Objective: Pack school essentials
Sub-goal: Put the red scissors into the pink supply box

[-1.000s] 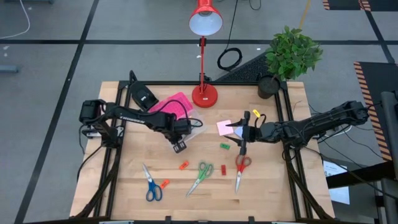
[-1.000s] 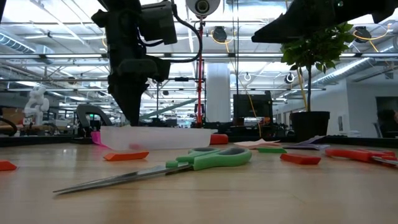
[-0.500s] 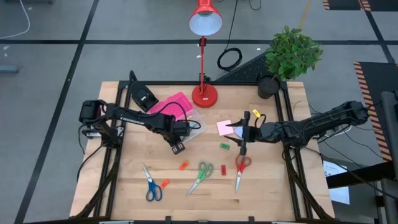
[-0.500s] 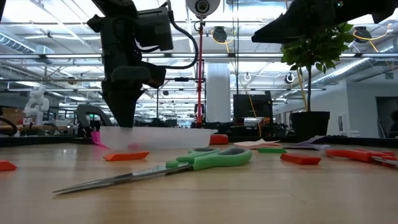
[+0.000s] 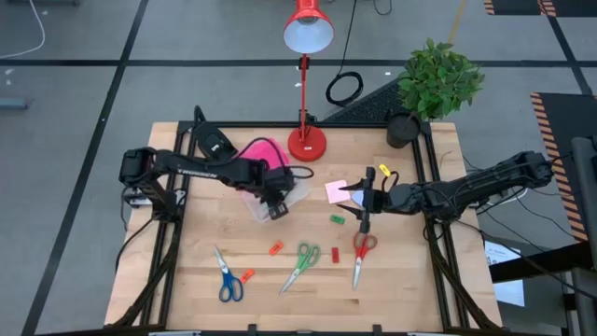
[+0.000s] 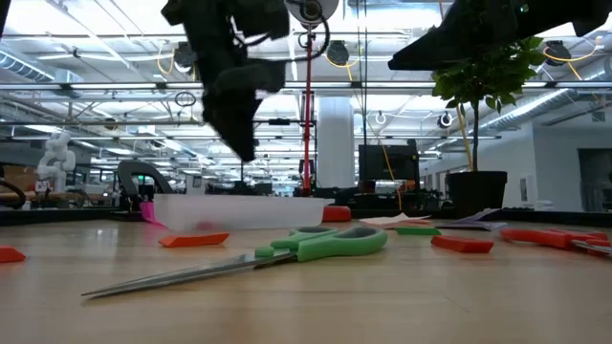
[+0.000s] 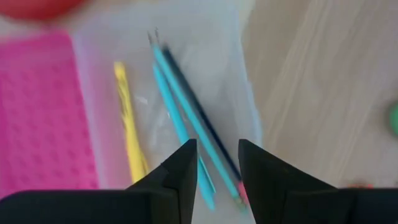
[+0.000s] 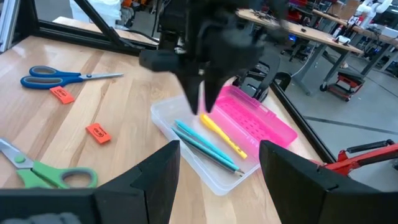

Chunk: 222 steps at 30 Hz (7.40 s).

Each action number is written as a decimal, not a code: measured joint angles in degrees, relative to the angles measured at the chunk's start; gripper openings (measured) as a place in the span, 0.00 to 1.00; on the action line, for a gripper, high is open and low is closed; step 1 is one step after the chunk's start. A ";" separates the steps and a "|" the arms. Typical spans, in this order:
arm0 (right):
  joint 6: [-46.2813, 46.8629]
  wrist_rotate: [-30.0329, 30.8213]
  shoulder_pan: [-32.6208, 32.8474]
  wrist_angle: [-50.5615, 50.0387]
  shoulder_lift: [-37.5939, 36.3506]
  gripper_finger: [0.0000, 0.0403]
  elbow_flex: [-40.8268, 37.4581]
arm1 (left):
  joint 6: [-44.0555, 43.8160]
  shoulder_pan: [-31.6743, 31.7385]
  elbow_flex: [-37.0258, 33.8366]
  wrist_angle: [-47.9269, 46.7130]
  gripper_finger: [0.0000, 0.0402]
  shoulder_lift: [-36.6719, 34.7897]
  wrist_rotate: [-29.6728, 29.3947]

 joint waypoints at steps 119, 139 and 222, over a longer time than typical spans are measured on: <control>65.83 -12.72 11.25 -29.77 17.13 0.53 -0.02 | 11.24 -17.83 -4.97 29.57 0.29 -10.93 -9.94; 66.33 -9.71 7.79 -32.71 23.74 0.51 0.49 | 11.29 -17.60 -4.93 29.74 0.29 -10.93 -9.96; 39.43 -13.70 18.78 -2.25 8.39 0.21 3.48 | 59.82 -24.25 -4.88 73.67 0.49 8.72 -0.30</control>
